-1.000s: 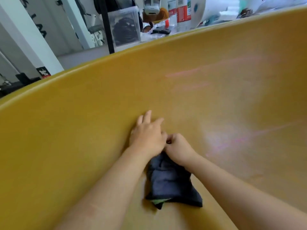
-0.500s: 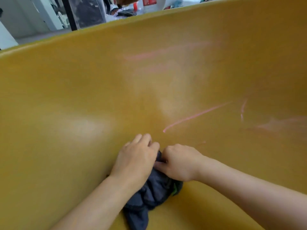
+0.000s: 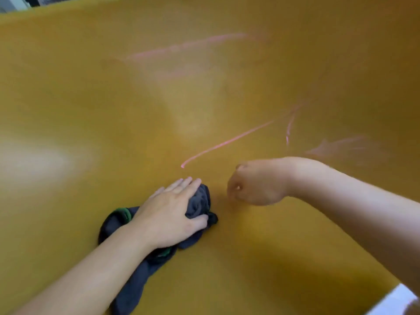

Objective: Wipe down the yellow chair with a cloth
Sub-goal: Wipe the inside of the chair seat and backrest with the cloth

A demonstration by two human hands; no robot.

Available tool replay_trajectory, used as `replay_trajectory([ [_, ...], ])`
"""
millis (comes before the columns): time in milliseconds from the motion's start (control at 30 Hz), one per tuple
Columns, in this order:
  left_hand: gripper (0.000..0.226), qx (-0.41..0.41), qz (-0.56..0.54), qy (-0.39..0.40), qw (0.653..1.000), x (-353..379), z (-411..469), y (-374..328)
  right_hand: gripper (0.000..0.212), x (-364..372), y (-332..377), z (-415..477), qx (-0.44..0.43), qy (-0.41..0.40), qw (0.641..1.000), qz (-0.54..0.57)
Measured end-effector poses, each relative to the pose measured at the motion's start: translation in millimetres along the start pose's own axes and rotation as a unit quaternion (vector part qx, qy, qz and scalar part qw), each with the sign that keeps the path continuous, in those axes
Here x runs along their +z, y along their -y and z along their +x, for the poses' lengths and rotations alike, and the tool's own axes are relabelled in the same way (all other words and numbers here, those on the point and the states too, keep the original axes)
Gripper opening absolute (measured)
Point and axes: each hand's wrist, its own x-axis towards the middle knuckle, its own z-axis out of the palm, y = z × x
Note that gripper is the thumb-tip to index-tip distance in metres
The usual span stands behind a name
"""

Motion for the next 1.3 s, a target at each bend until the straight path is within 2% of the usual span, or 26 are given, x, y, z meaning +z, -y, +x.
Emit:
replay_trajectory([
  [67,0.079,0.052,-0.005,-0.033,0.998,9,17,-36,0.035,-5,-41,-7,0.079,-0.069,0.994,0.036],
  [167,0.066,0.101,-0.019,-0.085,0.991,19,26,-83,0.038,7,-72,-16,0.119,-0.076,0.984,0.107],
  [233,0.061,0.064,0.002,-0.148,0.987,23,32,-77,0.038,16,-74,-16,0.114,-0.081,0.982,0.129],
  [300,0.064,-0.029,0.002,-0.213,0.977,24,39,-52,0.040,22,-71,-16,0.112,-0.098,0.980,0.136],
  [367,0.069,-0.103,-0.057,-0.227,0.967,23,48,-37,0.042,24,-71,-17,0.111,-0.111,0.976,0.151],
  [400,0.070,-0.103,-0.072,-0.221,0.967,21,54,-40,0.043,24,-72,-19,0.113,-0.118,0.973,0.161],
  [467,0.069,-0.057,-0.095,-0.189,0.976,16,62,-65,0.044,22,-77,-20,0.123,-0.132,0.967,0.178],
  [567,0.064,0.102,-0.170,-0.135,0.971,17,41,-121,0.041,21,-86,-21,0.129,-0.132,0.964,0.190],
  [633,0.059,0.219,-0.220,-0.117,0.943,25,15,-140,0.040,20,-89,-23,0.112,-0.089,0.965,0.219],
  [700,0.057,0.245,-0.197,-0.134,0.940,31,19,-129,0.043,19,-92,-28,0.096,-0.037,0.965,0.243],
  [733,0.058,0.207,-0.160,-0.170,0.950,34,31,-118,0.044,18,-94,-31,0.092,-0.026,0.965,0.243],
  [800,0.051,0.050,-0.130,-0.227,0.964,30,65,-100,0.043,17,-101,-40,0.094,-0.031,0.966,0.238],
  [867,0.024,-0.101,-0.166,-0.241,0.951,21,92,-102,0.038,18,-112,-52,0.107,-0.056,0.964,0.236],
  [900,0.018,-0.115,-0.175,-0.240,0.948,17,97,-113,0.035,18,-117,-58,0.116,-0.071,0.963,0.233],
  [933,0.020,-0.093,-0.181,-0.234,0.951,17,94,-125,0.035,18,-121,-63,0.124,-0.088,0.963,0.224],
  [1000,0.024,0.012,-0.213,-0.198,0.957,22,67,-153,0.035,15,-126,-69,0.135,-0.129,0.960,0.209],
  [1100,0.021,0.185,-0.288,-0.129,0.931,26,12,-187,0.034,12,-125,-76,0.127,-0.156,0.953,0.225],
  [1167,0.024,0.249,-0.329,-0.078,0.908,24,-11,-190,0.033,15,-116,-75,0.111,-0.140,0.960,0.216],
  [1300,0.048,0.339,-0.286,-0.048,0.895,23,-24,-175,0.030,26,-97,-73,0.061,-0.079,0.979,0.179],
])
